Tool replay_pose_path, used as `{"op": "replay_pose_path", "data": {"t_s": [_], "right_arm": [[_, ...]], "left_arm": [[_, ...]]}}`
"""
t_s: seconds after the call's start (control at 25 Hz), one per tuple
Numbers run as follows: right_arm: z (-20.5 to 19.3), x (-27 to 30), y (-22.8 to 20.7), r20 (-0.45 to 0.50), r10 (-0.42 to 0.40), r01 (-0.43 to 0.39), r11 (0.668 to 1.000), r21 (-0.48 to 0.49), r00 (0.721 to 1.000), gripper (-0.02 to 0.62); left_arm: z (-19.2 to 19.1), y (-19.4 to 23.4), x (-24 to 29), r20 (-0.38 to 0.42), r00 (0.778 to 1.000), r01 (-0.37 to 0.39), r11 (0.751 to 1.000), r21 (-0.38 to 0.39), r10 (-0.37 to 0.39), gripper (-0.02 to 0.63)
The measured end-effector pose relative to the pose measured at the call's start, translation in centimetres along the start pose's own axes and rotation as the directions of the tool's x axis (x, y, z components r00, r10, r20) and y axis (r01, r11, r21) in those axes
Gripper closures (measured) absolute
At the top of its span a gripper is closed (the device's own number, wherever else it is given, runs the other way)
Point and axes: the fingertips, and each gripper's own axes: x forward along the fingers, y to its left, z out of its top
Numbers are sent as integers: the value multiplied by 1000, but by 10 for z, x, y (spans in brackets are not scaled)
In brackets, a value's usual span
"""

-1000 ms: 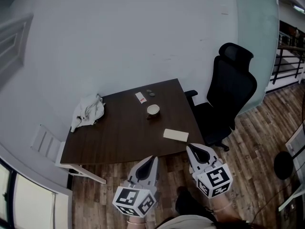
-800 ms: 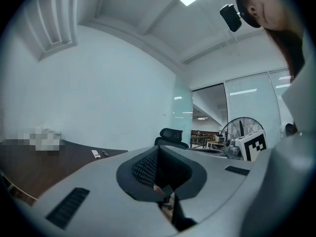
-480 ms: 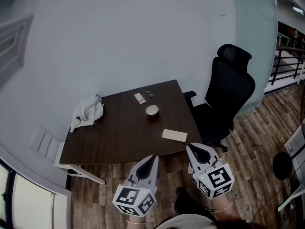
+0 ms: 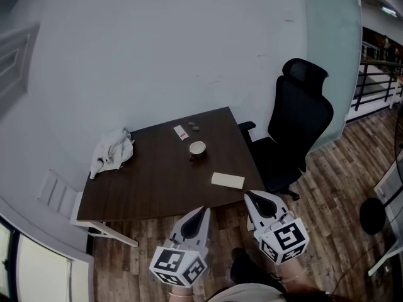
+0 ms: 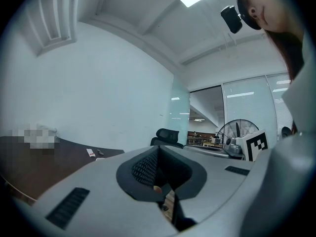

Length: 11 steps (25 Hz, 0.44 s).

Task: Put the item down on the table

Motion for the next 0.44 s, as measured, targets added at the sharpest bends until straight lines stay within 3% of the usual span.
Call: {"op": "replay_pose_path", "data": {"t_s": [0.44], "right_arm": [[-11,8,-7,-34,-39,40,999,29,999,586]], "left_arm": [[-7,9,8,-8,1000,23,1000,-18,-23,589]]}}
